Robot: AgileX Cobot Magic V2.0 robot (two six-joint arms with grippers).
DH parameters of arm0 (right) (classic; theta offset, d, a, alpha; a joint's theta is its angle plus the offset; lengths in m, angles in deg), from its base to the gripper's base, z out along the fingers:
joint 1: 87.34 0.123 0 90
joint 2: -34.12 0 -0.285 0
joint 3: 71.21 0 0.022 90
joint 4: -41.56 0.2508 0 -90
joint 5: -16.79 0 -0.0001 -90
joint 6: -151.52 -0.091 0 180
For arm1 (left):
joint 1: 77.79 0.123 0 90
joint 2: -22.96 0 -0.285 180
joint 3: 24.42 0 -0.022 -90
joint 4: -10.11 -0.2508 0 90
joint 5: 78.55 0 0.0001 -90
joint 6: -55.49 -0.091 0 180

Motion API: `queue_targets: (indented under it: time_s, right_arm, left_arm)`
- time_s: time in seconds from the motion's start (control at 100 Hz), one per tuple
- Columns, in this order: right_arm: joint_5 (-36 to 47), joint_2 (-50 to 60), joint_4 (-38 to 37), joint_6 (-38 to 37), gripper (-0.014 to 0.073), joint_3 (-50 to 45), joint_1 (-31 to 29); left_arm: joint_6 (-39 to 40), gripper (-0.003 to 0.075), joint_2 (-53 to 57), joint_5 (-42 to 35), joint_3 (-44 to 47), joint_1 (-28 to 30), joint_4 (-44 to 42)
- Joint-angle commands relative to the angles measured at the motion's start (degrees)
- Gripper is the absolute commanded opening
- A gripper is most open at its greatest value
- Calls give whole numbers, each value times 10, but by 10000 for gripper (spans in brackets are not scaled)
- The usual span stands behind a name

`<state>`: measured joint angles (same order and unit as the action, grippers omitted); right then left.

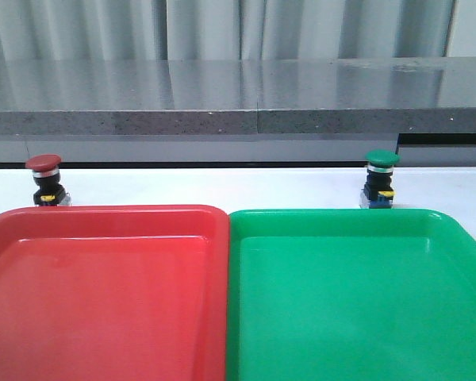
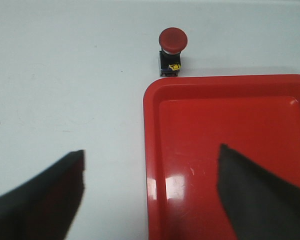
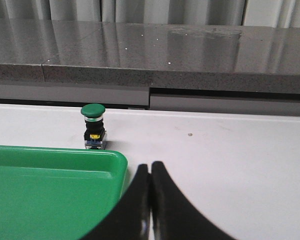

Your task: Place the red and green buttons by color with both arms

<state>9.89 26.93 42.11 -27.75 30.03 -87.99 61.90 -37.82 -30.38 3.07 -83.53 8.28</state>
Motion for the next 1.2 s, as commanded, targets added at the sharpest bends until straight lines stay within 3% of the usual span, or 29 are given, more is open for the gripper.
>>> queue_targets:
  time_s: [0.0, 0.32, 0.85, 1.19]
  right_arm:
    - [48, 12, -1, 0, -109, 8, -5]
    - [48, 12, -1, 0, -109, 8, -5]
    - [48, 12, -1, 0, -109, 8, -5]
    - [48, 12, -1, 0, -109, 8, -5]
  left_arm:
    - [2, 705, 5, -34, -20, 1, -2]
    - [2, 583, -10, -92, -28, 1, 18]
    - [-26, 575, -295, -86, -226, 0, 40]
    - [-42, 575, -439, -85, -326, -39, 33]
